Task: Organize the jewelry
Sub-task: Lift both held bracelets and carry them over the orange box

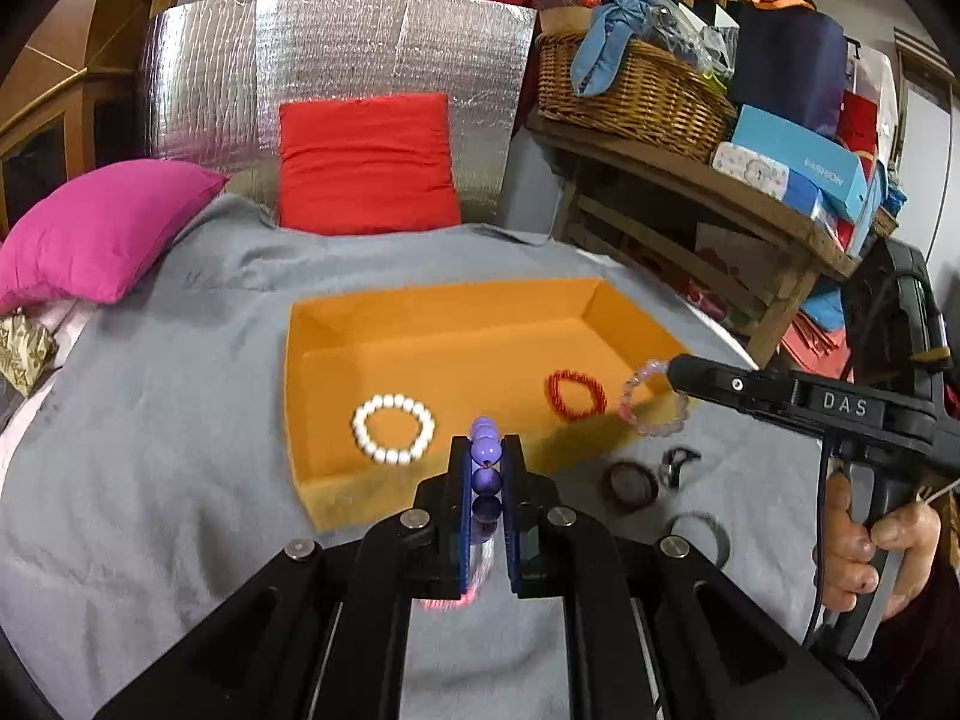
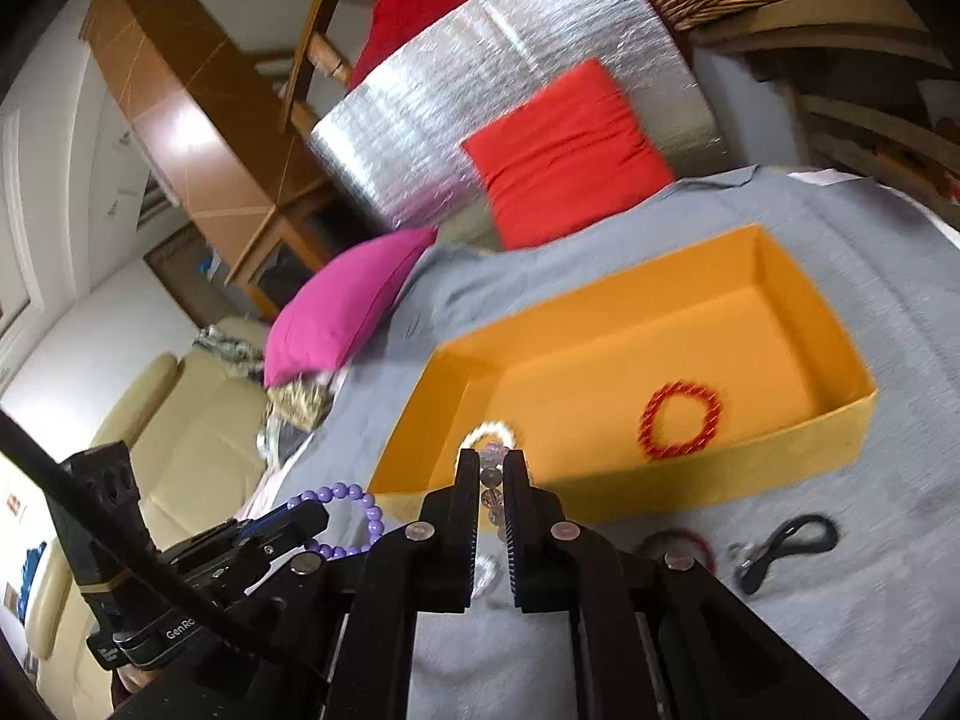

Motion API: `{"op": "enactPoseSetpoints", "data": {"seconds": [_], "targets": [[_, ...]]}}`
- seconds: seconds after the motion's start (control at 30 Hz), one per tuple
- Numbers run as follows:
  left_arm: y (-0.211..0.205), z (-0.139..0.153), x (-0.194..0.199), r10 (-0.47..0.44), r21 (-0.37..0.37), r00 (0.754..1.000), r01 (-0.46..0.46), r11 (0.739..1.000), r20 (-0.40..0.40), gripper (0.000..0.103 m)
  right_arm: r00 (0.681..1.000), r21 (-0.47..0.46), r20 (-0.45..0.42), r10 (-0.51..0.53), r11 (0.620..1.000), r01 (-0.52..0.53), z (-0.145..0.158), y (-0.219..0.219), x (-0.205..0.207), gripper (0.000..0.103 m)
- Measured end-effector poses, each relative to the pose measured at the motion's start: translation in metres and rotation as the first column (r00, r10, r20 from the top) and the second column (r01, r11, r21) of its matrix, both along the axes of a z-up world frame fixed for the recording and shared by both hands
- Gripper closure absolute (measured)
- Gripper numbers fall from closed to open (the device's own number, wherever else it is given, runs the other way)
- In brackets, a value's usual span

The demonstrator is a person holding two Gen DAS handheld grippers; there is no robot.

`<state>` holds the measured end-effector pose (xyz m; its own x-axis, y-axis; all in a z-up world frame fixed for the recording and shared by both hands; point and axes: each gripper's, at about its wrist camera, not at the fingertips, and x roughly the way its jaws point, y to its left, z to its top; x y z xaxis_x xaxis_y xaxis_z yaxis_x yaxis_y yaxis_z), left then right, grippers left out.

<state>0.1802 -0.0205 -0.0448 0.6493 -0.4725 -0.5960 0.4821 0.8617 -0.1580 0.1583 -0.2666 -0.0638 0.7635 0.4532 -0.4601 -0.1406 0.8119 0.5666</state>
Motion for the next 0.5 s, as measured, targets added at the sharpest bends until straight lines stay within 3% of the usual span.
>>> {"op": "enactPoseSetpoints", "data": {"seconds": [0.2, 0.5], "targets": [[-0.025, 0.006, 0.023, -0.008, -0.013, 1.0, 0.008, 1.0, -0.006, 0.094, 0.994, 0.011, 0.035, -0.102, 0.995, 0.102, 0.009, -0.031, 0.014, 0.094], [-0.067, -0.024, 0.079, -0.078, -0.081, 0.986, 0.066, 0.994, -0.151, 0.093, 0.976, 0.043, -0.048, -0.213, 0.976, 0.215, -0.009, -0.079, 0.044, 0.094]]}}
